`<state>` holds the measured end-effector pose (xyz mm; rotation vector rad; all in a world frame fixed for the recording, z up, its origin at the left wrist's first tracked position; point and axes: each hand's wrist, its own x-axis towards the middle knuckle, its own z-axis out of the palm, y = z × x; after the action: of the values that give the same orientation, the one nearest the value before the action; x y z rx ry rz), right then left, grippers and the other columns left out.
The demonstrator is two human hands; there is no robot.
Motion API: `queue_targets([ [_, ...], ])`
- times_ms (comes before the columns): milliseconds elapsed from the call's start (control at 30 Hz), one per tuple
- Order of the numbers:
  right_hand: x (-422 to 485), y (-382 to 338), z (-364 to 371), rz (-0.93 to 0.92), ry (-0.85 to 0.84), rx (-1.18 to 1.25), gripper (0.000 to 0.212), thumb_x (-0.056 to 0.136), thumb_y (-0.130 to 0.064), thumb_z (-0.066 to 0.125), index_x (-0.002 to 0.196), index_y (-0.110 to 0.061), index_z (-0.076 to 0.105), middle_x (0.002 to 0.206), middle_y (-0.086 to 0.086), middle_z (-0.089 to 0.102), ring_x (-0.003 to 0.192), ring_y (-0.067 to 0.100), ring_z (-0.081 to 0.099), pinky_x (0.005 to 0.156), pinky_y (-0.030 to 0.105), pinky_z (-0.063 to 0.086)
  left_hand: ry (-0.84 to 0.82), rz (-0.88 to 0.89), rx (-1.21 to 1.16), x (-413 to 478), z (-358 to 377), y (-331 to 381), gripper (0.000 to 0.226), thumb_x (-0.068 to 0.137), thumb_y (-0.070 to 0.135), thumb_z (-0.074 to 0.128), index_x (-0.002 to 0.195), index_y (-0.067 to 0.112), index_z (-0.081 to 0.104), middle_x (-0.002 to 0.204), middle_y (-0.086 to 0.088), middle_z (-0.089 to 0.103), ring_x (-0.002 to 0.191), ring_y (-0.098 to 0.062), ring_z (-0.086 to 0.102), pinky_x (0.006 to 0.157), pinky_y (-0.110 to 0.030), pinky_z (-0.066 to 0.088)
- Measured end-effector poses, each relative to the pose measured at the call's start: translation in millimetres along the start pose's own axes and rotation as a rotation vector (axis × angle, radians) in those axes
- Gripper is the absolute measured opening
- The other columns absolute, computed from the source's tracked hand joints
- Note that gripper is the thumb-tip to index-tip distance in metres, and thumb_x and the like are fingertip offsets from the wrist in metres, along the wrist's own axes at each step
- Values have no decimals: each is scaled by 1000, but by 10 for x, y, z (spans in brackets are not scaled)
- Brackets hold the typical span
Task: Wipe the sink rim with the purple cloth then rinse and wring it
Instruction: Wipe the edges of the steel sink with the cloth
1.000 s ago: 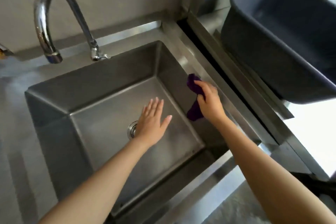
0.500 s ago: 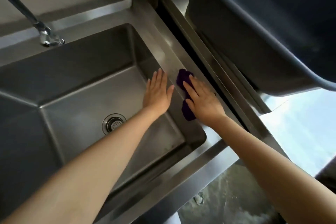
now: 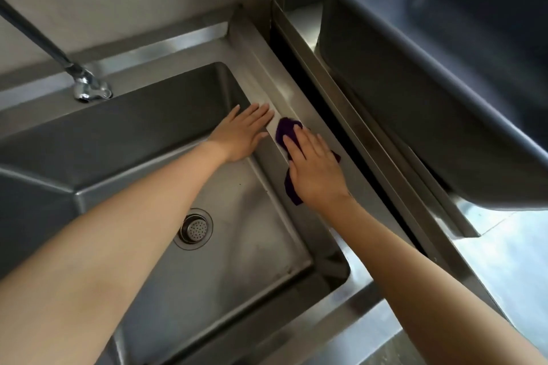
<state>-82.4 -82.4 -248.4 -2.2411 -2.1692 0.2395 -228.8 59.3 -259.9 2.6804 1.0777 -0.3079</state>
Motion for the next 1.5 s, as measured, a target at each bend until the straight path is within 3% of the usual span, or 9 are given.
queue_targets([
  [133, 49, -25, 18, 1, 12, 20, 50, 96, -22, 33, 145, -14, 25, 155, 10, 25, 145, 24, 18, 120, 37, 5, -30, 37, 29, -1, -51, -67, 54, 99, 39, 18, 147, 27, -3, 158, 7, -7, 145, -11, -8, 119, -37, -5],
  [300, -686, 25, 9, 77, 31, 90, 48, 92, -26, 33, 138, -17, 41, 145, 9, 44, 138, 26, 36, 114, 36, 14, -6, 50, 75, 15, 6, -106, 60, 98, 34, 27, 146, 28, -9, 158, 7, -10, 145, -13, -9, 119, -42, -3],
  [533, -523, -94, 74, 141, 58, 95, 48, 92, -26, 32, 138, -14, 41, 146, 12, 42, 136, 27, 39, 112, 36, 21, 39, 82, 87, 113, 8, -198, 83, 89, 20, 46, 145, 29, -15, 157, 7, -14, 144, -13, -12, 118, -40, -6],
  [667, 8, -186, 71, 100, 68, 54, 51, 93, -28, 28, 141, -12, 33, 149, 14, 37, 139, 28, 32, 114, 38, 19, 19, 98, 101, 190, -31, -355, 92, 85, 41, 54, 145, 29, -15, 157, 5, -15, 144, -13, -14, 118, -39, -8],
  [833, 476, -230, 42, 52, 52, 26, 56, 95, -34, 33, 145, -12, 23, 154, 14, 25, 144, 27, 21, 117, 37, 11, -52, 152, 67, 253, -149, -522, 92, 80, 69, 39, 146, 29, -13, 154, 9, -18, 141, -8, -18, 118, -38, -11],
  [1000, 252, -189, 32, 54, 49, 48, 56, 95, -37, 25, 146, -16, 20, 156, 10, 22, 145, 23, 17, 115, 34, 5, -49, 163, 24, 296, -193, -588, 71, 87, 65, 16, 145, 33, -11, 150, 13, -21, 140, -6, -19, 117, -35, -12],
  [1100, 87, -218, 42, 99, 32, 69, 55, 94, -36, 16, 146, -17, 17, 157, 8, 19, 144, 21, 10, 113, 35, 2, -29, 71, -28, 348, -205, -707, 69, 89, 61, 14, 146, 30, -9, 157, 6, -13, 143, -9, -15, 118, -35, -10],
  [1300, 734, -334, 12, 82, 89, 73, 52, 95, -27, 31, 144, -12, 26, 154, 14, 27, 144, 27, 22, 115, 35, 6, -74, 86, -51, 382, -279, -821, 65, 91, 58, 12, 147, 29, -6, 158, 6, -10, 143, -9, -14, 118, -35, -9],
  [1500, 1278, -320, 4, -17, 96, 45, 51, 96, -26, 38, 144, -11, 28, 152, 15, 30, 142, 27, 25, 118, 38, 10, -96, 51, -277, 384, -367, -786, 60, 94, 51, 14, 148, 25, 5, 159, 3, 3, 145, -10, -4, 119, -34, -3],
])
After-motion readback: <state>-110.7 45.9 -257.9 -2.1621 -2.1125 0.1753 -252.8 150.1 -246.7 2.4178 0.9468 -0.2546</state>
